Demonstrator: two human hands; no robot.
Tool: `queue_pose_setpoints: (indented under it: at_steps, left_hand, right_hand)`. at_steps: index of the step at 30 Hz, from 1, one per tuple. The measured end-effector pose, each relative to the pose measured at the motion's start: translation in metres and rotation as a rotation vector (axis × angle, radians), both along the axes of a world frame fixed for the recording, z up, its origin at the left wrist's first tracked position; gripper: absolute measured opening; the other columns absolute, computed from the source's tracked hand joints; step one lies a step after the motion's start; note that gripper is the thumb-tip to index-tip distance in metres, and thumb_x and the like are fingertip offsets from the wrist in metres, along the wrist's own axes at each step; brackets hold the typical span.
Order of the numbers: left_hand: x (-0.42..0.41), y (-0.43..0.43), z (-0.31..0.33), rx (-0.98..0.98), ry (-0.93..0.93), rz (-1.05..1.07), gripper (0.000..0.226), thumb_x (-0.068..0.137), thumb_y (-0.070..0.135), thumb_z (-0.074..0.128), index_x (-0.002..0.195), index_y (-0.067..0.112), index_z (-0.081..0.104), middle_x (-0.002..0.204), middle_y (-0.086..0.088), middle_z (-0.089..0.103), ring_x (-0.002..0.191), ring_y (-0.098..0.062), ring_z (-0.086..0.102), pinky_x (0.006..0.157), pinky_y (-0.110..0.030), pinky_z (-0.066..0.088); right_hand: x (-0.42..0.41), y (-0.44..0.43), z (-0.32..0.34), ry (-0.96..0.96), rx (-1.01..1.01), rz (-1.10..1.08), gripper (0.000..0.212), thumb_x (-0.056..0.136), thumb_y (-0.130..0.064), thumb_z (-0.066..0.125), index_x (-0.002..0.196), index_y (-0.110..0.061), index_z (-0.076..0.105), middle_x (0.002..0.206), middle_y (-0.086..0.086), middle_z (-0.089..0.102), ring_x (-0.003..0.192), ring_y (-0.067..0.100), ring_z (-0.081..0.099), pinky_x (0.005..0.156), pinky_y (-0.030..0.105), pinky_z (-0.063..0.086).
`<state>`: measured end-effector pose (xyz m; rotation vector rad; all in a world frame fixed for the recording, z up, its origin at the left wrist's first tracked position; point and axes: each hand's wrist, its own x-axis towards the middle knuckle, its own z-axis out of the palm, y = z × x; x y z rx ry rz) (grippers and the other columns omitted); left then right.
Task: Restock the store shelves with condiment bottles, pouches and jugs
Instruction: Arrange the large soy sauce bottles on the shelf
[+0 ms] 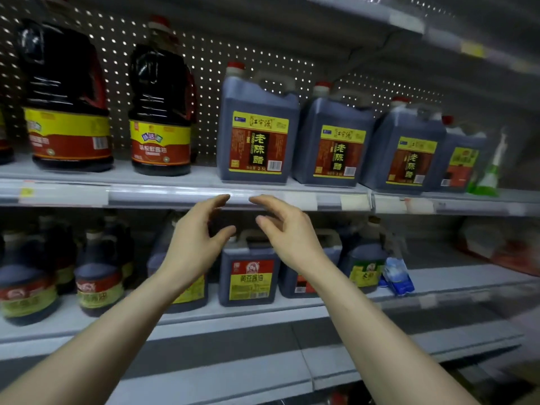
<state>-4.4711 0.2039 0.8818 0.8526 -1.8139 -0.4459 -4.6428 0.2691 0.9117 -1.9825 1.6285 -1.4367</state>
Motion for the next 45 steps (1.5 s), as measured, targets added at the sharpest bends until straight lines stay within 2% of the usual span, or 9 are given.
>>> queue_pose_setpoints:
  at_steps: [3, 7, 12, 20, 26, 36, 40, 43, 45]
  left_hand:
    - [-0.019, 0.023, -0.018, 0.018, -0.014, 0.01, 0.061, 0.086, 0.014, 0.074, 0.141, 0.024, 0.051, 0.135, 0.005, 0.059, 0.122, -0.008, 0.056, 0.104, -0.028, 0.046]
    - [-0.032, 0.05, -0.043, 0.034, -0.045, 0.036, 0.06, 0.086, 0.016, 0.074, 0.141, 0.025, 0.052, 0.135, 0.008, 0.059, 0.123, -0.007, 0.057, 0.104, -0.032, 0.048]
    - [-0.04, 0.085, -0.075, 0.085, -0.054, 0.083, 0.059, 0.085, 0.015, 0.075, 0.14, 0.02, 0.053, 0.134, 0.007, 0.06, 0.12, -0.01, 0.059, 0.102, -0.038, 0.05]
    - [-0.023, 0.126, -0.121, 0.23, -0.049, 0.107, 0.057, 0.087, 0.015, 0.074, 0.139, 0.027, 0.053, 0.132, 0.013, 0.061, 0.118, -0.005, 0.058, 0.101, -0.026, 0.045]
    - [-0.01, 0.147, -0.156, 0.319, -0.063, 0.091, 0.056, 0.087, 0.014, 0.074, 0.139, 0.023, 0.054, 0.129, 0.011, 0.063, 0.119, -0.002, 0.058, 0.104, -0.023, 0.044]
    - [0.024, 0.174, -0.242, 0.489, -0.102, 0.066, 0.056, 0.087, 0.014, 0.073, 0.138, 0.025, 0.053, 0.129, 0.008, 0.064, 0.118, -0.003, 0.059, 0.105, -0.028, 0.046]
    - [0.037, 0.185, -0.286, 0.582, -0.114, 0.067, 0.056, 0.088, 0.016, 0.073, 0.14, 0.022, 0.053, 0.129, 0.009, 0.063, 0.117, -0.001, 0.058, 0.105, -0.026, 0.046]
    - [0.049, 0.198, -0.323, 0.671, -0.121, 0.084, 0.056, 0.088, 0.016, 0.073, 0.14, 0.022, 0.053, 0.129, 0.009, 0.064, 0.117, 0.0, 0.057, 0.102, -0.02, 0.044]
    - [0.056, 0.206, -0.345, 0.719, -0.138, 0.09, 0.056, 0.088, 0.014, 0.072, 0.14, 0.02, 0.052, 0.13, 0.007, 0.063, 0.118, -0.002, 0.057, 0.102, -0.02, 0.044]
  right_hand:
    - [-0.02, 0.017, -0.016, 0.013, -0.001, 0.035, 0.039, 0.1, -0.007, 0.057, 0.134, -0.024, 0.063, 0.131, -0.016, 0.057, 0.108, -0.025, 0.048, 0.09, -0.004, 0.036]
    - [-0.037, 0.035, -0.038, 0.027, 0.026, 0.072, 0.038, 0.1, -0.008, 0.058, 0.134, -0.024, 0.063, 0.142, -0.009, 0.055, 0.125, -0.006, 0.047, 0.098, 0.001, 0.037]
    - [-0.044, 0.055, -0.071, -0.01, 0.099, 0.135, 0.038, 0.101, -0.007, 0.056, 0.136, -0.02, 0.063, 0.145, -0.003, 0.056, 0.134, 0.008, 0.05, 0.11, 0.033, 0.046]
    - [-0.035, 0.083, -0.124, -0.04, 0.176, 0.204, 0.038, 0.1, -0.005, 0.055, 0.133, -0.02, 0.065, 0.142, -0.008, 0.057, 0.13, 0.001, 0.051, 0.109, 0.026, 0.044]
    - [-0.023, 0.101, -0.164, -0.068, 0.235, 0.208, 0.042, 0.098, -0.004, 0.057, 0.129, -0.03, 0.066, 0.122, -0.049, 0.045, 0.133, -0.003, 0.047, 0.106, 0.015, 0.042]
    - [0.008, 0.13, -0.258, -0.152, 0.397, 0.201, 0.042, 0.098, -0.007, 0.06, 0.131, -0.032, 0.065, 0.142, -0.014, 0.054, 0.135, 0.0, 0.048, 0.112, 0.033, 0.044]
    - [0.019, 0.141, -0.306, -0.172, 0.454, 0.207, 0.048, 0.097, -0.001, 0.059, 0.13, -0.036, 0.061, 0.139, -0.017, 0.056, 0.136, 0.012, 0.051, 0.113, 0.046, 0.042]
    - [0.027, 0.153, -0.349, -0.214, 0.547, 0.195, 0.049, 0.099, -0.006, 0.06, 0.126, -0.047, 0.06, 0.137, -0.031, 0.052, 0.135, 0.006, 0.051, 0.113, 0.041, 0.044]
    - [0.031, 0.161, -0.376, -0.212, 0.589, 0.183, 0.045, 0.099, -0.009, 0.061, 0.13, -0.04, 0.063, 0.14, -0.029, 0.052, 0.137, 0.004, 0.048, 0.115, 0.04, 0.043]
